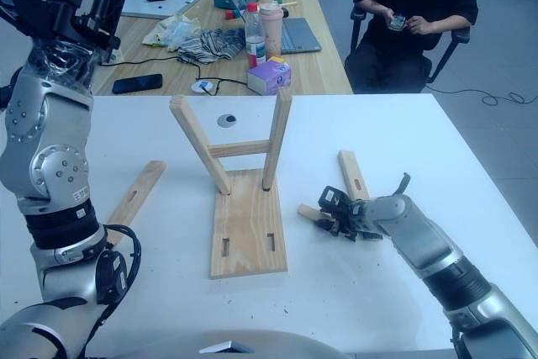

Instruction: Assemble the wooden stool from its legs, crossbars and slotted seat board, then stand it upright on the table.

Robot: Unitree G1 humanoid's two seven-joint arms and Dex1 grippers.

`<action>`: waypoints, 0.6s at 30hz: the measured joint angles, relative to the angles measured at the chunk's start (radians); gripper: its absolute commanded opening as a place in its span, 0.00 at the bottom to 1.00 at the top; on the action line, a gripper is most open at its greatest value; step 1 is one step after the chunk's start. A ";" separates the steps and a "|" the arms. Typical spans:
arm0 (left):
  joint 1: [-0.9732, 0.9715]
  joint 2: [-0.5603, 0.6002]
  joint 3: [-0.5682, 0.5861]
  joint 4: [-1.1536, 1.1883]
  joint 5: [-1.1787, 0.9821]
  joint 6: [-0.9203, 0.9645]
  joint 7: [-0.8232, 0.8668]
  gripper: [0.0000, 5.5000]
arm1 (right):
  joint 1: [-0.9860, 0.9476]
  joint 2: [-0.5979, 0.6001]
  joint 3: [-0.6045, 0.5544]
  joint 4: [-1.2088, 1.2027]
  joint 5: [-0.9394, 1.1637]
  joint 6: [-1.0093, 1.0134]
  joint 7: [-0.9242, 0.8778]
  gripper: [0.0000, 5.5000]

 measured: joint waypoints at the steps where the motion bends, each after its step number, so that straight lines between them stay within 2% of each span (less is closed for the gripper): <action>1: -0.001 0.000 0.000 0.002 0.000 0.000 -0.001 0.56 | -0.001 0.000 0.000 -0.003 -0.001 0.002 0.000 0.46; 6: -0.008 0.000 0.000 0.009 0.000 -0.002 -0.002 0.56 | -0.016 0.015 0.004 -0.005 -0.007 0.015 0.005 0.61; 9: -0.008 0.000 0.001 0.009 0.000 -0.003 -0.001 0.56 | -0.039 0.052 0.024 0.004 -0.027 0.019 0.007 0.61; 18: -0.009 0.000 0.000 0.009 0.000 -0.003 -0.001 0.56 | -0.057 0.113 0.035 0.041 -0.038 0.021 0.002 0.35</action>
